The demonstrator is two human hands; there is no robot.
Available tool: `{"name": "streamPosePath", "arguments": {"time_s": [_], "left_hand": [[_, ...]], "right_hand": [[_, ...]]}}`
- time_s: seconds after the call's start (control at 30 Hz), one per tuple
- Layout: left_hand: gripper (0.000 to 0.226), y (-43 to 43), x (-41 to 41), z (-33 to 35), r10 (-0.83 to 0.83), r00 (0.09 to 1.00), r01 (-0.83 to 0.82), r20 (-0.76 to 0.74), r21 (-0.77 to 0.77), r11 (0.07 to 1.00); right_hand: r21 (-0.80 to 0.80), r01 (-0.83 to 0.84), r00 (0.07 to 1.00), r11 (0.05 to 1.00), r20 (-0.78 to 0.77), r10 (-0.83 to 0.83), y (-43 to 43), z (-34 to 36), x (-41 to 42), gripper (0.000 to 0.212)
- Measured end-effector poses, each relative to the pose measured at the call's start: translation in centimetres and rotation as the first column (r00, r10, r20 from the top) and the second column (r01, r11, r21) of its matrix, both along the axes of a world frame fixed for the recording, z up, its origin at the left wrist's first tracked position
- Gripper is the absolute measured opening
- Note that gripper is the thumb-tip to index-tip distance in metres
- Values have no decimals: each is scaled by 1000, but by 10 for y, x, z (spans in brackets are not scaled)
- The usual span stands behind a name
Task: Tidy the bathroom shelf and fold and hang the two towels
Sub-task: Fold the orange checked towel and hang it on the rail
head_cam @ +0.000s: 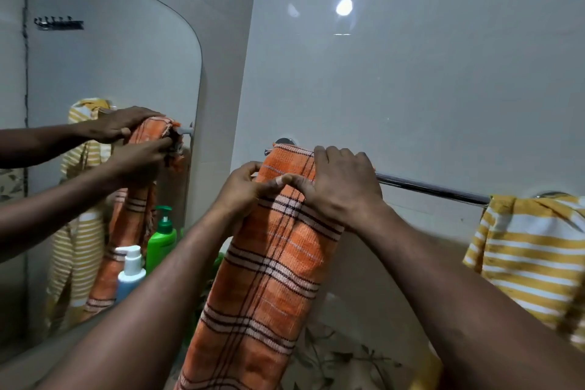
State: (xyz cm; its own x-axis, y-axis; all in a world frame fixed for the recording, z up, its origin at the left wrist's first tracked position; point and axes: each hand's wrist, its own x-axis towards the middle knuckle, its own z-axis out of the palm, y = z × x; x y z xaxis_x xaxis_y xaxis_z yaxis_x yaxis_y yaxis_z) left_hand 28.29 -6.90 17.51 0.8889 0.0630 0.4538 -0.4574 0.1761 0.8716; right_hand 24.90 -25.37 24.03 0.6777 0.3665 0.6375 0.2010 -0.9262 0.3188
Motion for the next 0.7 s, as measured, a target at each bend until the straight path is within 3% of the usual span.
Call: {"name": "streamPosePath", "arguments": {"time_s": [0.07, 0.13, 0.2, 0.23, 0.3, 0.4, 0.5, 0.57, 0.7], "left_hand": [[65, 4, -3, 3, 53, 998, -52, -22, 12, 999], [65, 6, -8, 11, 242, 964, -258, 110, 165, 952], [54, 9, -6, 21, 413, 795, -580, 445, 357, 732], [48, 10, -4, 29, 367, 706, -672, 606, 409, 618], [36, 8, 2, 47, 147, 673, -678, 725, 526, 513], [28, -2, 7, 64, 21, 771, -586, 637, 696, 415], [50, -6, 18, 70, 26, 790, -589, 613, 745, 314], [56, -10, 25, 78, 79, 856, -507, 511, 802, 317], [59, -22, 34, 102, 175, 920, -387, 351, 885, 257]], "right_hand": [[-16, 16, 999, 1000, -29, -17, -1, 6, 3, 97], [-10, 23, 997, 1000, -79, -23, -1, 17, 7, 97], [-15, 22, 988, 1000, -152, -25, -2, 29, 10, 94], [-7, 15, 980, 1000, -201, -16, -3, 35, 12, 93], [36, 2, 946, 999, -325, 10, -5, 48, 15, 96], [131, -1, 886, 991, -460, 62, -8, 57, 15, 101], [37, 23, 965, 999, -262, -13, -7, 43, 5, 94], [32, -11, 991, 999, -130, 15, -4, 25, -7, 90], [23, -4, 997, 1000, -79, 6, 1, 7, -10, 105]]}}
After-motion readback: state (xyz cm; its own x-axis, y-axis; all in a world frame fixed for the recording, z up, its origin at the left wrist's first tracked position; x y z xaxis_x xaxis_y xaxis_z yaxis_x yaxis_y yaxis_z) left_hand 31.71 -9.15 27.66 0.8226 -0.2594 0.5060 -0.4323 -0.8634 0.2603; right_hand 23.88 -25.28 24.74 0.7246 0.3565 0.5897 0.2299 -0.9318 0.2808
